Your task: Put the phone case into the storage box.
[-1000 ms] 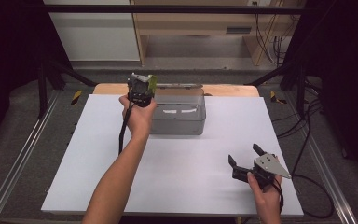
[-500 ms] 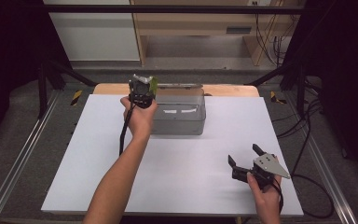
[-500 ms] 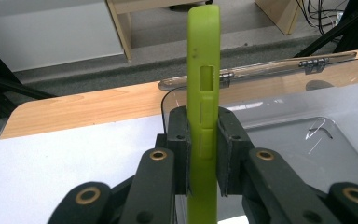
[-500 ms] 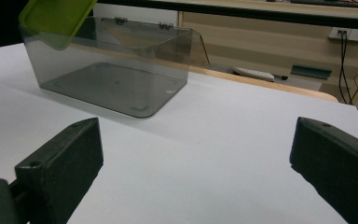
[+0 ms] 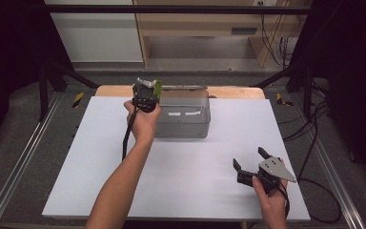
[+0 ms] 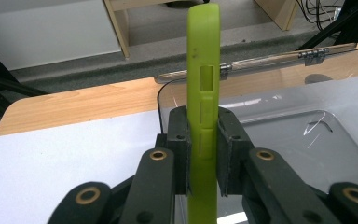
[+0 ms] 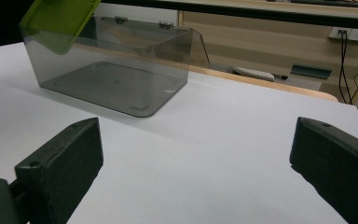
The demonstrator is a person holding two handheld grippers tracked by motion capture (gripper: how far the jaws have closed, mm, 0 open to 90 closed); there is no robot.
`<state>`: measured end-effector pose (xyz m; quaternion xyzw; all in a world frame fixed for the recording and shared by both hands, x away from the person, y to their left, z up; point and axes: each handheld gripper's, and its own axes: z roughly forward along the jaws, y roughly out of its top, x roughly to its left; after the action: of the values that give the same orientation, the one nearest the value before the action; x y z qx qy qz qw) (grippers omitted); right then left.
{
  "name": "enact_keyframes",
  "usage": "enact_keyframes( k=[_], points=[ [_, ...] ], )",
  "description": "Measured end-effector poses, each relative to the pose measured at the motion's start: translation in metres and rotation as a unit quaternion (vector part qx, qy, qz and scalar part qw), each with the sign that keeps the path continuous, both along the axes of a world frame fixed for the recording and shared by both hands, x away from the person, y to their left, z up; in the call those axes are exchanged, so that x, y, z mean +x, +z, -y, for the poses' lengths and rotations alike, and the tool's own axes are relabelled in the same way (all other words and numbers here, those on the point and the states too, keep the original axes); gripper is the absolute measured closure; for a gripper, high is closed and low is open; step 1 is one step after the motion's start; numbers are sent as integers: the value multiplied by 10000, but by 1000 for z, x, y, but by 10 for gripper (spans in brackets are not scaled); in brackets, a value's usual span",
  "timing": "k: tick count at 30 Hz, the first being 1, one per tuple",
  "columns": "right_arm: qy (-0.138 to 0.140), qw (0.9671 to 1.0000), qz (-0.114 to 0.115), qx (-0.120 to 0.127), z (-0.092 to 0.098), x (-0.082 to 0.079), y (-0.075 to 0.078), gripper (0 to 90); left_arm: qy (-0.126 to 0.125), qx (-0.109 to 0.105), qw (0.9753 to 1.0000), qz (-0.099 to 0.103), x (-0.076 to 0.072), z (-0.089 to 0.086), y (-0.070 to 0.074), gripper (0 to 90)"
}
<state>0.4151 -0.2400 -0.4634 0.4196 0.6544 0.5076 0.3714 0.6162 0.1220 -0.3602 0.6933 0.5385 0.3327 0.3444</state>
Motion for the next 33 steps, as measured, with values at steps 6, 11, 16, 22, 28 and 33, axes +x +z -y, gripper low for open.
enact_keyframes(
  k=[6,11,16,22,28,33],
  points=[
    [2,10000,-1,1,0,0,0,29,-24,8,10000,-23,-1,0,-2,778],
    [5,10000,-7,-5,-1,0,0,29,-40,-14,10000,-75,1,0,-2,778],
    [9,10000,-12,-15,-1,0,0,29,-69,-26,9999,-105,1,-1,-3,778],
    [-2,10000,-10,-5,-1,0,0,29,-89,-85,9998,-157,2,-3,-3,778],
    [-1,10000,-10,-9,-1,0,0,29,-123,-22,9997,-188,1,-2,-3,778],
    [3,10000,-32,-12,-1,0,0,30,-156,39,9996,-226,2,0,-5,778]
  ],
)
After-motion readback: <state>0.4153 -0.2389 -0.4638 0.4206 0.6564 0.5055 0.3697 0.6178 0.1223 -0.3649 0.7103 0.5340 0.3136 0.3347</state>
